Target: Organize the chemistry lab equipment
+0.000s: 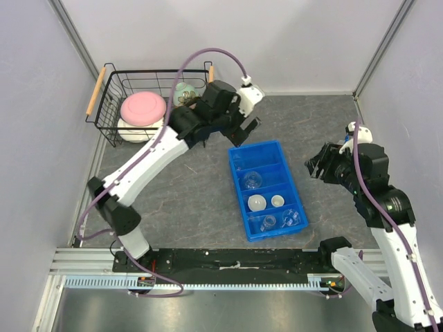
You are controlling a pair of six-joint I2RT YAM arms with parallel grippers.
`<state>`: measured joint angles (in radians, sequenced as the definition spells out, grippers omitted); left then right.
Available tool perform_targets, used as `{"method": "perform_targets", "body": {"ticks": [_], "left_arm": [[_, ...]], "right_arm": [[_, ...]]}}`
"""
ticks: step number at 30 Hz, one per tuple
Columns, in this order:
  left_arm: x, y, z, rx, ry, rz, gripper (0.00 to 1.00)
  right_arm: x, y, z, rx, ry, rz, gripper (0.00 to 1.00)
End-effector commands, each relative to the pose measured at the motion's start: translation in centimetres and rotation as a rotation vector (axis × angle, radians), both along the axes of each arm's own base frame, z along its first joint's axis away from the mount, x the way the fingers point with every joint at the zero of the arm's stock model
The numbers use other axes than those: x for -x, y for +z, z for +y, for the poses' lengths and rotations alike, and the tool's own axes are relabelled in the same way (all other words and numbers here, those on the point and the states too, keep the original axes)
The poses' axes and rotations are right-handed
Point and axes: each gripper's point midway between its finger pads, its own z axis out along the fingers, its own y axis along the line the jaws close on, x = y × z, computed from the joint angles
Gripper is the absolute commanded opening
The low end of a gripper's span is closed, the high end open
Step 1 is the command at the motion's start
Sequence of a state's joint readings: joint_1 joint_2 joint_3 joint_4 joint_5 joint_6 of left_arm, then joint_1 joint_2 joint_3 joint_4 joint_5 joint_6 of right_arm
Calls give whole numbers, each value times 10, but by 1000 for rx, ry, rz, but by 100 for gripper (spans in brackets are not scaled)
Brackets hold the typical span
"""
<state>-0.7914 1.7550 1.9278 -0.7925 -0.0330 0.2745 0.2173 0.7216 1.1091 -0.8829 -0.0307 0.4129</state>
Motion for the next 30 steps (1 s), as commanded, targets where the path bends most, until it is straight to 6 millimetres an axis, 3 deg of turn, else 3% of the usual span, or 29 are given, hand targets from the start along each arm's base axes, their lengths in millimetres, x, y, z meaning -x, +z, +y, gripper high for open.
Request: {"method": "perform_targets", "body": {"ticks": [1, 2, 4, 5, 7, 8, 9, 11, 12, 17, 18, 23, 30], "left_arm": [[17, 34, 43, 104, 223, 4, 100], [23, 42, 52, 130, 239, 3, 100], [34, 29, 65, 148, 306, 59, 100], [43, 39, 74, 186, 327, 59, 100], [53, 25, 86, 212, 392, 93, 100], [64, 41, 97, 275, 399, 67, 100], [68, 26, 99, 292, 422, 89, 100], [76, 29, 113, 347, 467, 67, 100], [86, 26, 124, 376, 483, 67, 100], [101, 21, 160, 422, 582, 15, 100], [103, 12, 164, 411, 598, 15, 100], [112, 15, 204, 443, 701, -86, 100], [112, 10, 227, 417, 775, -157, 100]], "right_arm": [[-23, 19, 5, 2, 10, -48, 65], [-27, 20, 6, 1, 8, -51, 67], [-37, 21, 8, -2, 6, -58, 70], [-40, 21, 9, -5, 6, -57, 76], [-51, 20, 12, -6, 4, -52, 84], [-55, 17, 13, -4, 7, -46, 86], [-61, 17, 14, -4, 5, -51, 88], [-67, 14, 15, 3, -3, -54, 98], [-71, 17, 16, 1, -5, -71, 98], [-83, 18, 22, 12, -36, -94, 98], [-87, 23, 19, 23, -63, -120, 98], [-95, 26, 38, 123, -85, -137, 98], [-117, 21, 67, 289, -179, -145, 98]]}}
